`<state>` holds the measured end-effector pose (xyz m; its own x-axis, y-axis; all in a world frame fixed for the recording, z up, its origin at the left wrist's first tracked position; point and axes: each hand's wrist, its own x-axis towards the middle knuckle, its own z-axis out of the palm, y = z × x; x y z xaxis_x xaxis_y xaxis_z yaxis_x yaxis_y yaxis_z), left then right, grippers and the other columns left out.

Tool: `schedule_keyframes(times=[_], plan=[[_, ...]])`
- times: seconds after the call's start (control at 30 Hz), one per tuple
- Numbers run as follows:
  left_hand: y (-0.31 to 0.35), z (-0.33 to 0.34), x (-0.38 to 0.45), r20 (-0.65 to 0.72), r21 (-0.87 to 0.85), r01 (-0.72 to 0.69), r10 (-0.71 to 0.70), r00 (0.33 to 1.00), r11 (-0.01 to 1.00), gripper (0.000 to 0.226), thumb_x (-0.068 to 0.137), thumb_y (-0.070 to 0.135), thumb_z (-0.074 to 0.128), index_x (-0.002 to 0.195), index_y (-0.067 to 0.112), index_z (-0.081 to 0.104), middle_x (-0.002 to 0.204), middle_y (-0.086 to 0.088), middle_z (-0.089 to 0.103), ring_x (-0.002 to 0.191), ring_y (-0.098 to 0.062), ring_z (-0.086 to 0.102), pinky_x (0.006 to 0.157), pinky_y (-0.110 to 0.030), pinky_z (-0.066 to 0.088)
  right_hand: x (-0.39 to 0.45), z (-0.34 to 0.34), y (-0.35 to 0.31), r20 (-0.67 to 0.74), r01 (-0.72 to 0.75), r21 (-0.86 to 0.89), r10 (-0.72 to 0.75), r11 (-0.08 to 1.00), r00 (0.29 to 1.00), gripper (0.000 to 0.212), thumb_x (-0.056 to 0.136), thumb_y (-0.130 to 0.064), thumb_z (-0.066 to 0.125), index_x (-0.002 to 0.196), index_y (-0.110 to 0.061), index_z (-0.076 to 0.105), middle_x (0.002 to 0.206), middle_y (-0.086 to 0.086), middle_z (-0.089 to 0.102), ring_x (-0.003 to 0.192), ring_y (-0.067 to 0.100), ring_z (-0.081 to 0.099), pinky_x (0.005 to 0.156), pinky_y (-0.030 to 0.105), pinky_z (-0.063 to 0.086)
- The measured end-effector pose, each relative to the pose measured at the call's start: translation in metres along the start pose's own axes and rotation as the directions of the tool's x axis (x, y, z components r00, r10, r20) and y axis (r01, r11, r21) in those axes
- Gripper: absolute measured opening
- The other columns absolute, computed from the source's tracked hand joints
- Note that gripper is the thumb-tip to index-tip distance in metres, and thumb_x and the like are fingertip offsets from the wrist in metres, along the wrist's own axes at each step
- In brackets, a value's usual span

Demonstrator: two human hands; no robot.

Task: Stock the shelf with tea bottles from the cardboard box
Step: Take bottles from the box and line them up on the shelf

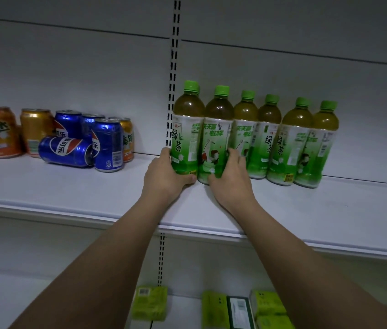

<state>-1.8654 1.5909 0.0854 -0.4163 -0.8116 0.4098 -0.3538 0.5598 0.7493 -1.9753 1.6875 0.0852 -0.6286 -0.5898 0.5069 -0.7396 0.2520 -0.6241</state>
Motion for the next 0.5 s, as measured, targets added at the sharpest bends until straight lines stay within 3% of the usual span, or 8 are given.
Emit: schedule_keyframes(times=[0.13, 0.2, 0.3, 0.4, 0.5], plan=[[0.0028, -0.0047, -0.0047, 0.001, 0.004, 0.014, -0.014, 1.0, 1.0, 0.071, 0.065, 0.039, 0.085, 0.124, 0.022, 0.049, 0.119, -0.001, 0.066, 0.104, -0.022, 0.061, 0.078, -0.027, 0.042, 0.0015, -0.0014, 0.0018, 0.0, -0.031, 0.01, 0.031, 0.999, 1.0, 0.06, 0.087, -0.016, 0.067, 0.136, -0.011, 0.033, 0.132, 0.011, 0.054, 0.119, 0.031, 0.054, 0.093, 0.037, 0.045], [0.0046, -0.0052, -0.0065, 0.003, 0.009, 0.016, -0.016, 1.0, 1.0, 0.071, 0.066, 0.039, 0.085, 0.125, 0.022, 0.05, 0.118, -0.001, 0.066, 0.103, -0.023, 0.061, 0.078, -0.026, 0.042, 0.0051, -0.0012, 0.0045, 0.009, -0.097, 0.056, 0.097, 0.994, 0.995, 0.064, 0.086, -0.02, 0.07, 0.136, -0.008, 0.032, 0.114, 0.01, 0.06, 0.106, 0.031, 0.06, 0.081, 0.034, 0.044], [0.0052, -0.0049, -0.008, 0.009, 0.012, 0.021, -0.021, 1.0, 1.0, 0.071, 0.066, 0.039, 0.085, 0.126, 0.022, 0.05, 0.119, -0.001, 0.066, 0.104, -0.022, 0.061, 0.079, -0.027, 0.042, 0.0085, 0.0003, 0.0077, 0.005, -0.131, 0.089, 0.131, 0.987, 0.991, 0.058, 0.084, -0.022, 0.073, 0.129, -0.004, 0.04, 0.093, 0.003, 0.052, 0.085, 0.022, 0.052, 0.068, 0.028, 0.037], [0.0058, -0.0055, -0.0082, 0.013, 0.007, 0.022, -0.023, 1.0, 1.0, 0.07, 0.066, 0.039, 0.084, 0.125, 0.023, 0.051, 0.118, 0.001, 0.066, 0.099, -0.02, 0.06, 0.077, -0.027, 0.041, 0.0091, 0.0003, 0.0085, -0.016, -0.113, 0.042, 0.114, 0.993, 0.993, 0.037, 0.084, -0.023, 0.072, 0.104, -0.009, 0.045, 0.074, -0.004, 0.045, 0.077, 0.021, 0.046, 0.05, 0.025, 0.027], [0.0062, -0.0052, -0.0088, 0.017, 0.016, 0.017, -0.017, 1.0, 1.0, 0.069, 0.067, 0.038, 0.084, 0.125, 0.022, 0.05, 0.119, 0.001, 0.065, 0.099, -0.02, 0.059, 0.078, -0.028, 0.043, 0.0089, 0.0005, 0.0083, -0.024, -0.102, 0.02, 0.103, 0.995, 0.994, 0.033, 0.084, -0.024, 0.072, 0.093, -0.012, 0.043, 0.068, -0.006, 0.041, 0.071, 0.02, 0.045, 0.048, 0.023, 0.025]])
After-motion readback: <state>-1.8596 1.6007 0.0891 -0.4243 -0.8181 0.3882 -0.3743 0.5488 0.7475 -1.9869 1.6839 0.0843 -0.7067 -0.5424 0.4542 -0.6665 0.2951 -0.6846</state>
